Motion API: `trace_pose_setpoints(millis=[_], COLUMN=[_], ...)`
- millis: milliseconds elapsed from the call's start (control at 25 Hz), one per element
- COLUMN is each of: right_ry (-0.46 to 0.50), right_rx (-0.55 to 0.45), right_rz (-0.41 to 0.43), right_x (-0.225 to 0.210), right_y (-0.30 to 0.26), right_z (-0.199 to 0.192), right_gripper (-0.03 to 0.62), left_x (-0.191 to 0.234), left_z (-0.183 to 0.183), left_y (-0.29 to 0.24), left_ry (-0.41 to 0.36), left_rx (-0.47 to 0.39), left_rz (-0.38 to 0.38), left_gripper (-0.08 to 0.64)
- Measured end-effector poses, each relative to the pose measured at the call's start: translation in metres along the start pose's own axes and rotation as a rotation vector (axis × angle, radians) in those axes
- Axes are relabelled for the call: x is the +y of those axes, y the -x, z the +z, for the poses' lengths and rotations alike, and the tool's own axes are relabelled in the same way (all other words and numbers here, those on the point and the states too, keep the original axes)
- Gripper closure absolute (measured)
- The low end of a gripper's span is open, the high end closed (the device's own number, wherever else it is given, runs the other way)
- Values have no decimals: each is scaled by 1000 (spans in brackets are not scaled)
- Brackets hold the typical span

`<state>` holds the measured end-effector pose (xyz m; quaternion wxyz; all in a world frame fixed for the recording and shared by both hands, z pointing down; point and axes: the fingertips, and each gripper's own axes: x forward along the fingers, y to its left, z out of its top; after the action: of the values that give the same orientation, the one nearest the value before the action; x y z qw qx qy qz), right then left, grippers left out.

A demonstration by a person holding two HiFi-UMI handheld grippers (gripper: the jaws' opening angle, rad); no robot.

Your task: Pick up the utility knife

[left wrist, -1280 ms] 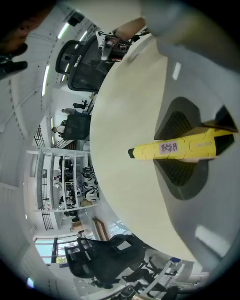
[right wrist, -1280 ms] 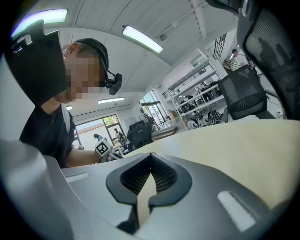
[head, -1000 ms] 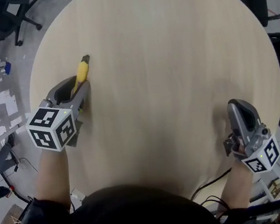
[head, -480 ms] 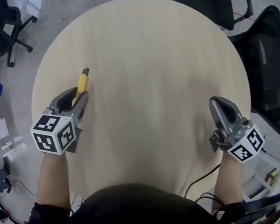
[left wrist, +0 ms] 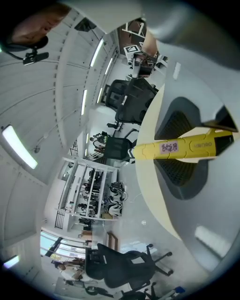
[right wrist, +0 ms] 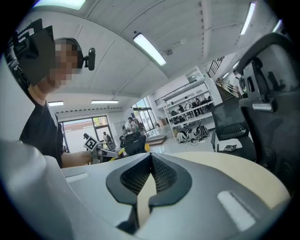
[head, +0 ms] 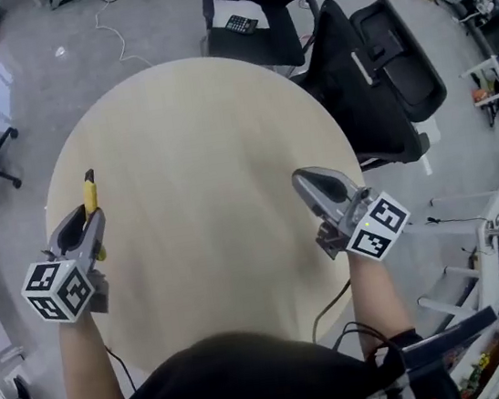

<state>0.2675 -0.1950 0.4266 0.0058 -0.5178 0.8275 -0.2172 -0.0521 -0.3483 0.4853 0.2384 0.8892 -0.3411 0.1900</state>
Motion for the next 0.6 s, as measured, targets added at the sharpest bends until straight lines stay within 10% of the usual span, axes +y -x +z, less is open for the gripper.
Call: trace_pose_setpoints(millis=[600], right_ry=[88], right_rx=[-86], right_rz=[-60], right_x=[145], right_y=[70], right_z=[56], right_gripper=[578], left_x=[-29], left_z=[49], left_y=[172], left_ry=[18], left_rx=[-209], left_rz=[-128], left_gripper=[434])
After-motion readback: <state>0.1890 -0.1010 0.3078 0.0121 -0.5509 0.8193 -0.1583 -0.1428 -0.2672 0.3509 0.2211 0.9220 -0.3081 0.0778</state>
